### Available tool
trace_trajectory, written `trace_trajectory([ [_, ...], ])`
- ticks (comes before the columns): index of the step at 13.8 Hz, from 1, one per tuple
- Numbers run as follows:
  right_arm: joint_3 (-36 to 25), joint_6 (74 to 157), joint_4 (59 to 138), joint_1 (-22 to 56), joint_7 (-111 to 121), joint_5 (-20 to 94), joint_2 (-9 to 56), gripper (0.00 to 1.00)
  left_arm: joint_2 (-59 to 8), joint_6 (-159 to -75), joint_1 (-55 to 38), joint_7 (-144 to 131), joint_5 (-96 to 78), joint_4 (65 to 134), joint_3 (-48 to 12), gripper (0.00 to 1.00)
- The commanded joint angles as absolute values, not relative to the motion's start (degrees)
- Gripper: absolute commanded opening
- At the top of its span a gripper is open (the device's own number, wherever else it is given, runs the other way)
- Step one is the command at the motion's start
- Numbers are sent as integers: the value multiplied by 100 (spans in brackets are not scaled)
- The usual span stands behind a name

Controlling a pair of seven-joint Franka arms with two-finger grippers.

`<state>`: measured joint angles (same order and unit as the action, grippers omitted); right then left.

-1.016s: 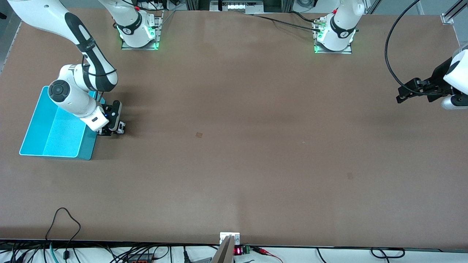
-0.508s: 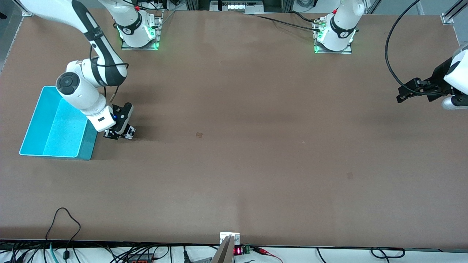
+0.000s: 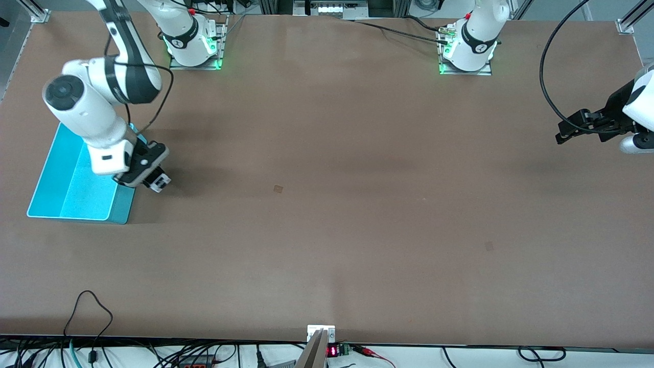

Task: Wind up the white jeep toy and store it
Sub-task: 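Lift the jeep with the right gripper over the turquoise bin, then lower the jeep into the bin and open the right gripper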

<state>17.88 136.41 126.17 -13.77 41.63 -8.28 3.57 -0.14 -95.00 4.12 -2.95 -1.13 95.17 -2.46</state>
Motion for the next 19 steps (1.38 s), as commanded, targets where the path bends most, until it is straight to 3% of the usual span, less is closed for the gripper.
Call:
trace_trajectory([
  [1,1365,13107,12665,-1468,3693,-739,44,0,44,-9475,439,-299,-220,9527,-246,100],
  [8,36,12841,12674,-1433,2780,-325,403,0,44,-9492,431,-290,-202,9527,-255,100],
  [14,-500,13490,12683,-1450,2364,-413,1142,0,35,-9492,431,-290,-185,9536,-290,100],
  [19,-606,13746,12683,-1494,2347,-396,1494,1,18,-9492,439,-290,-185,9536,-255,100],
])
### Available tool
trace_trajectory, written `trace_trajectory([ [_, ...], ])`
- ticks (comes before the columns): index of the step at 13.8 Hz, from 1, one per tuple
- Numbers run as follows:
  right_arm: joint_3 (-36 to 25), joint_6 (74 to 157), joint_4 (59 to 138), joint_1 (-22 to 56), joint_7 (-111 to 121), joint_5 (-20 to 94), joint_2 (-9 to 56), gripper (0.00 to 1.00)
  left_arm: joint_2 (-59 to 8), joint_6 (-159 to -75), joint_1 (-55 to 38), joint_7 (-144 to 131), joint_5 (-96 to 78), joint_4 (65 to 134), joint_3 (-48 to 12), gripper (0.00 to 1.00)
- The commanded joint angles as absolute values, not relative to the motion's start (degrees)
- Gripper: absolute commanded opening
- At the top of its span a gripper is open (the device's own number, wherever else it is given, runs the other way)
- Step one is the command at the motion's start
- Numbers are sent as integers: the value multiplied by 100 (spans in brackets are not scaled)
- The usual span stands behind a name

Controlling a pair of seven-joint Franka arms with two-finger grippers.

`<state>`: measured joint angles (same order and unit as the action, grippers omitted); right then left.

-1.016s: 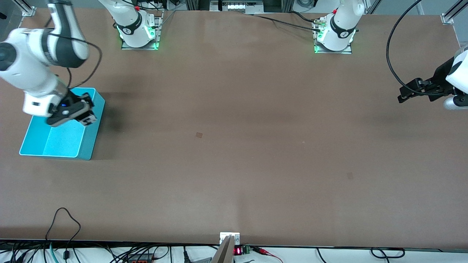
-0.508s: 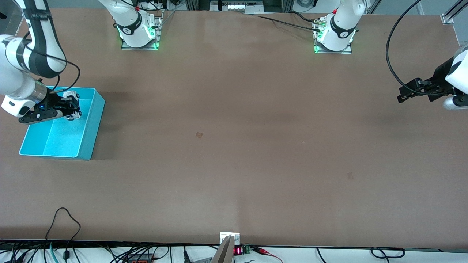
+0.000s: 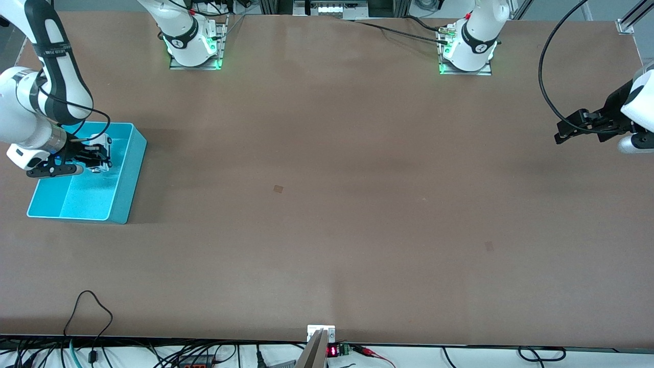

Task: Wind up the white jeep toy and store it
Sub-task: 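Lower the jeep into the bin and open the right gripper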

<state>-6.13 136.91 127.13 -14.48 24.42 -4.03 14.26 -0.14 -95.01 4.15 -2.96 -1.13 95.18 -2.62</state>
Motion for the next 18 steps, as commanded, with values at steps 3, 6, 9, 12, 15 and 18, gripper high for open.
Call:
trace_trajectory([
  [3,-659,13886,12683,-1556,2347,-396,1669,2,18,-9492,431,-290,-185,9519,-255,100],
  [6,-659,14036,12674,-1591,2347,-396,1810,4,35,-9457,431,-281,-185,9527,-272,100],
  [9,-659,14150,12674,-1591,2347,-352,1924,11,18,-9483,439,-273,-185,9527,-229,100],
  [12,-659,14273,12665,-1652,2347,-352,2004,40,18,-9483,439,-246,-185,9527,-220,100],
  [15,-650,14273,12656,-1652,2347,-334,2004,99,18,-9483,431,-246,-185,9527,-229,100],
  [18,-650,14221,12507,-1652,2426,-343,1978,100,9,-9483,431,-246,-185,9527,-229,100],
])
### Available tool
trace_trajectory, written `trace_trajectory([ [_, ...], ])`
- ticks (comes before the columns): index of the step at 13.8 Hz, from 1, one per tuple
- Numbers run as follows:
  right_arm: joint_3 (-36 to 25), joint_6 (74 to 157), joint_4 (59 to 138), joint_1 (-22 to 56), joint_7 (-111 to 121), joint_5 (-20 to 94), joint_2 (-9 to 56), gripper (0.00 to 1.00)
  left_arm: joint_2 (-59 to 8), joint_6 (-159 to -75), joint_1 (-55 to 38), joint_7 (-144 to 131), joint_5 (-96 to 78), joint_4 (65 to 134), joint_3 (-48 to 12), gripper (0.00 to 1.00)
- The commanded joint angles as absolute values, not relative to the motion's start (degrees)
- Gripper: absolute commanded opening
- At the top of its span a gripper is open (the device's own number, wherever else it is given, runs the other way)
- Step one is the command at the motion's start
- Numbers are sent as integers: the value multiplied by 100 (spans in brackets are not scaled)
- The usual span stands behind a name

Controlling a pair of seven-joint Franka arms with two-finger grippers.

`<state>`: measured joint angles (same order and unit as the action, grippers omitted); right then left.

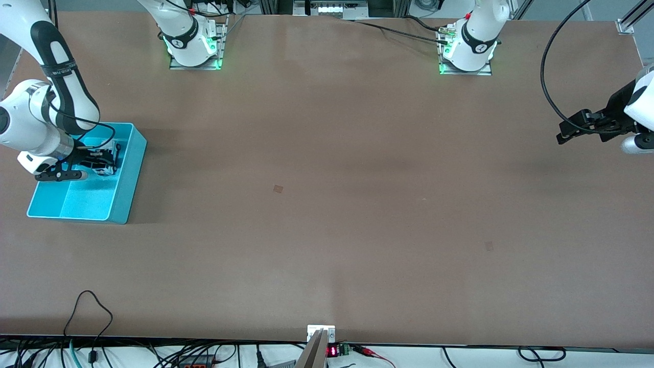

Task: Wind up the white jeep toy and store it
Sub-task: 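Lower the jeep into the bin and open the right gripper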

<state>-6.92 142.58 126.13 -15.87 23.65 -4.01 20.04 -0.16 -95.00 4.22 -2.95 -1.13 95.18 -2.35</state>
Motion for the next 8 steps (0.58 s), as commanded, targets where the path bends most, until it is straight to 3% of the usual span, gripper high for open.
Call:
trace_trajectory([
  [1,-650,14212,12498,-1652,2426,-343,1951,100,17,-9483,431,-246,-185,9527,-229,100],
  [4,-607,13828,12428,-1617,2417,-378,1566,100,18,-9483,431,-246,-185,9527,-229,100],
  [8,-185,12037,11437,-1573,2382,-325,995,100,18,-9483,431,-246,-185,9527,-237,100],
])
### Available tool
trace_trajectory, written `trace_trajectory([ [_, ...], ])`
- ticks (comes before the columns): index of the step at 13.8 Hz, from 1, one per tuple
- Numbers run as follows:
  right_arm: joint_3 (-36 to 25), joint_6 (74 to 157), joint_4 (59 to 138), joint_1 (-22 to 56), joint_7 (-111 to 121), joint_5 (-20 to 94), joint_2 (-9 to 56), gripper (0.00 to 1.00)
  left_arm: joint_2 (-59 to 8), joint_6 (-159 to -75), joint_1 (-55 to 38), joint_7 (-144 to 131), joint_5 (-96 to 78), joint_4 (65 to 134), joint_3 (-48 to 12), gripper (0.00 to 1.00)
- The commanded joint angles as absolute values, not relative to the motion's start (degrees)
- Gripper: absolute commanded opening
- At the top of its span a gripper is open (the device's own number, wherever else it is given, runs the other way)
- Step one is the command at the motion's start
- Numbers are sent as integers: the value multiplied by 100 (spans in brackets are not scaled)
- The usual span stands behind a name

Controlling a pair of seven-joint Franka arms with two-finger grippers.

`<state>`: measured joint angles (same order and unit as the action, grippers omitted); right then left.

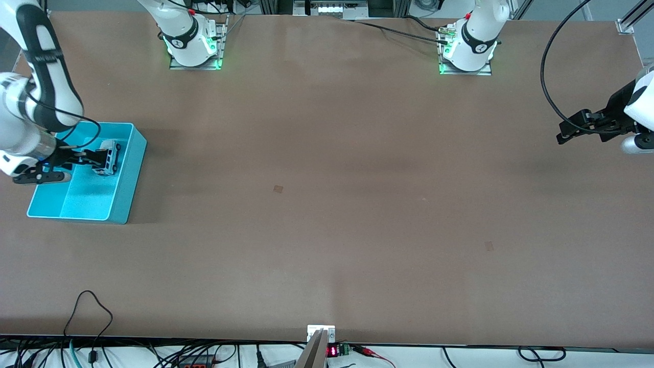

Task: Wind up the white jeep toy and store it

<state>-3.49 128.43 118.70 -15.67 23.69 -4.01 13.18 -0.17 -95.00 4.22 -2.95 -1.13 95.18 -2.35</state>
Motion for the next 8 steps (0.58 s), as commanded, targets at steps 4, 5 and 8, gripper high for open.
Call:
trace_trajectory([
  [4,262,10823,10471,-1468,2268,-404,485,100,18,-9483,431,-237,-185,9519,-255,100],
  [5,385,10480,10224,-1433,2111,-404,405,100,18,-9483,431,-237,-185,9519,-264,100],
  [8,694,9785,9871,-1284,1584,-335,2,100,18,-9483,431,-237,-185,9519,-264,100],
])
